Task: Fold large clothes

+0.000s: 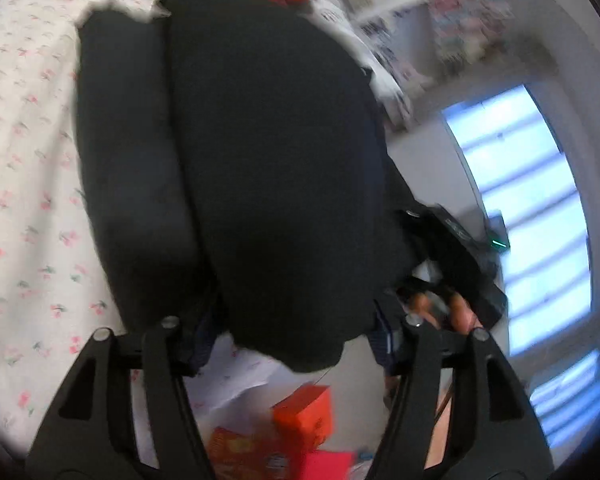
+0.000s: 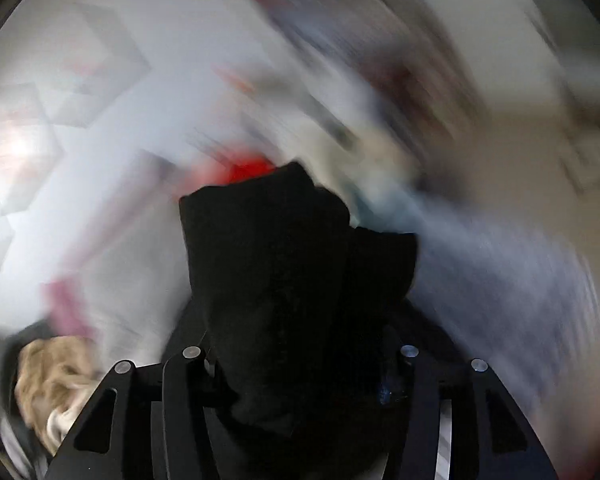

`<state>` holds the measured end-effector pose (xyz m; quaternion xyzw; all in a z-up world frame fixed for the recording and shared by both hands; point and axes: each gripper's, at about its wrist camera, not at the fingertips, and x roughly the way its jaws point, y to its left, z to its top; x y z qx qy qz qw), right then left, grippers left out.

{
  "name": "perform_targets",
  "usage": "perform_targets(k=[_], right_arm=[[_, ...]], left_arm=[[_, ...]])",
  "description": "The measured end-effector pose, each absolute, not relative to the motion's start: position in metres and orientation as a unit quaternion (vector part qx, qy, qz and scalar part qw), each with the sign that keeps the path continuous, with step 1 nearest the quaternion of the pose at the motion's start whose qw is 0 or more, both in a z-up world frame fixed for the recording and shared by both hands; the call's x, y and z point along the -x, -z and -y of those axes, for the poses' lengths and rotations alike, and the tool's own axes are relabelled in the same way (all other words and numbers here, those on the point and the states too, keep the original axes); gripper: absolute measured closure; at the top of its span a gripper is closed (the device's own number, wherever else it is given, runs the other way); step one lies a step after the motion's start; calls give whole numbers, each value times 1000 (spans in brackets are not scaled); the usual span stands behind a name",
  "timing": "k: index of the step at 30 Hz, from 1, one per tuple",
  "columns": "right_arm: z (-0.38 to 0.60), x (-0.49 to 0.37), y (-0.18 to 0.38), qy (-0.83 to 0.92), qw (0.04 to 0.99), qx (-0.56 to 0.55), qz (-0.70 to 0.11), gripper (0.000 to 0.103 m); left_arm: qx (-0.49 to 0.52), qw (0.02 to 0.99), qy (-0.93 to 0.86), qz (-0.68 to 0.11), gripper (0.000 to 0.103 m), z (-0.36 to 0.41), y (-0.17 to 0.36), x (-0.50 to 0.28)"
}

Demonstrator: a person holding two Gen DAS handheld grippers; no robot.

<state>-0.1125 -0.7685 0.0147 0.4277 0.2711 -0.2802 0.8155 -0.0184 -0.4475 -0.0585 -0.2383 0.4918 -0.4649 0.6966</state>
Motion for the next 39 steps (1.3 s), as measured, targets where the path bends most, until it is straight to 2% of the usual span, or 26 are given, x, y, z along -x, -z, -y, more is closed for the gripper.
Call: perform_targets(k=[2, 8, 11, 14, 16, 20, 22, 27, 31, 36, 38, 39], right_arm=[[778, 139, 11, 255, 803, -490, -222, 37], [774, 135, -6, 282, 817, -452, -221, 28], [767, 145, -13, 290, 815, -452, -215, 26], [752, 176, -15, 318, 816, -444, -188, 17], [738, 198, -18, 343, 814, -433, -179, 17], [687, 235, -37, 341, 837, -397, -162, 17], [659, 240, -48, 330, 855, -364, -168, 17], [579, 246, -72, 305, 894, -254, -208, 15], [539, 250, -83, 291, 906, -218, -217, 12], [503, 257, -91, 298, 906, -188, -233, 10], [492, 260, -94, 299, 907, -180, -237, 0], [486, 261, -95, 302, 907, -174, -235, 0]], left_arm=[[219, 703, 472, -485, 39, 443, 54, 29], [184, 748, 477, -423, 31, 415, 11, 42], [150, 761, 466, -426, 31, 402, 8, 35], [126, 776, 438, -436, 30, 387, 5, 27], [102, 793, 412, -438, 25, 384, -1, 27], [47, 829, 369, -419, 24, 366, -14, 31], [-4, 846, 358, -396, 19, 363, -22, 43], [-99, 867, 341, -350, 19, 350, -41, 71], [-118, 871, 345, -328, 17, 332, -58, 89], [-132, 871, 368, -298, 9, 317, -78, 110], [-130, 870, 376, -292, 7, 312, -84, 115], [-127, 869, 379, -292, 6, 309, -86, 118]])
